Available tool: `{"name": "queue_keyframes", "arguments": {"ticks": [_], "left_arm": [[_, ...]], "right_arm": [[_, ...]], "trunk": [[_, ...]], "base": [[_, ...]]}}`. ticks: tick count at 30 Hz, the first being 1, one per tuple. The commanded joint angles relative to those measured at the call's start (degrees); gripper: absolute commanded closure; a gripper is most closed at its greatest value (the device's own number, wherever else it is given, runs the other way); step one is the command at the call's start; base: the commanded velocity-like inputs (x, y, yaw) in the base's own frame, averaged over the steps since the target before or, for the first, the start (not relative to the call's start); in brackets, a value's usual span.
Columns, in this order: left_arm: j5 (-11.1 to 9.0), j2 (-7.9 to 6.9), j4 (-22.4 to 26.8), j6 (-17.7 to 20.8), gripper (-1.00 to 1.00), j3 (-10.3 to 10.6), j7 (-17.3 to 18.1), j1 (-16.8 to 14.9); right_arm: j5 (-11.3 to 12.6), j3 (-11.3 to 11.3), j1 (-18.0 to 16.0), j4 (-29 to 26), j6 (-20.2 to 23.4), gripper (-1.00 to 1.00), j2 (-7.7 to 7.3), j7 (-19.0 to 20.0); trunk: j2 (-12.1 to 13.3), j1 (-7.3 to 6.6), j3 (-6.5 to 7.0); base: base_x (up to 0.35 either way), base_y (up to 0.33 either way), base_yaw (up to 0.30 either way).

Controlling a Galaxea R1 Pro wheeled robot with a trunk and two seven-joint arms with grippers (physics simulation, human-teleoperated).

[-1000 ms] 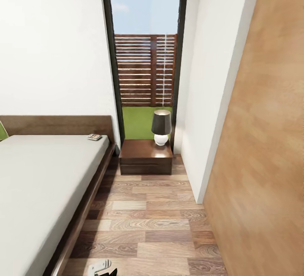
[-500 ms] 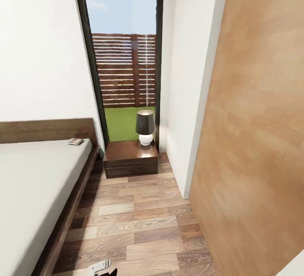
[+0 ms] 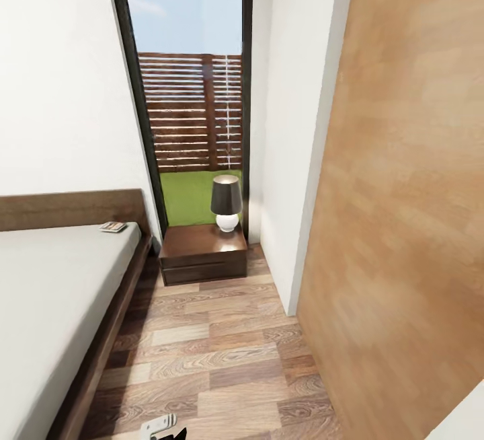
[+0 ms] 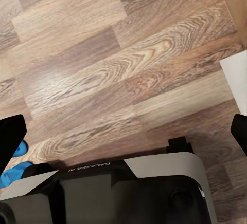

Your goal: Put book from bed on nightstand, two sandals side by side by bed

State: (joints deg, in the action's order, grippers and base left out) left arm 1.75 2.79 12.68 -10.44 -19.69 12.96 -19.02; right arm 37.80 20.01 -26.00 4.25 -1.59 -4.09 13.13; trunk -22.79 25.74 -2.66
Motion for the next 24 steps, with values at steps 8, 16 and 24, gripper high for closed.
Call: {"name": "queue_keyframes", "arguments": {"ticks": [8,16,24], "left_arm": [[0.19,0.03,-0.03,-0.11,-1.0,-0.44,0.31,-0.05],[0.19,0.03,-0.03,-0.11,-1.0,-0.44,0.32,-0.05],[0.19,0.03,-0.03,-0.11,-1.0,-0.35,0.31,-0.05]], "right_arm": [[0.61,0.47,-0.1,0.23,-0.17,-1.0,0.01,0.47],[0.61,0.47,-0.1,0.23,-0.17,-1.0,0.0,0.5],[0.61,0.47,-0.1,0.23,-0.17,-1.0,0.0,0.54]], "trunk": [[-0.13,0.04,-0.13],[-0.13,0.04,-0.13],[-0.13,0.04,-0.13]], "base": [[0.17,0.0,0.0],[0.07,-0.037,0.0],[0.108,-0.095,0.0]]}}
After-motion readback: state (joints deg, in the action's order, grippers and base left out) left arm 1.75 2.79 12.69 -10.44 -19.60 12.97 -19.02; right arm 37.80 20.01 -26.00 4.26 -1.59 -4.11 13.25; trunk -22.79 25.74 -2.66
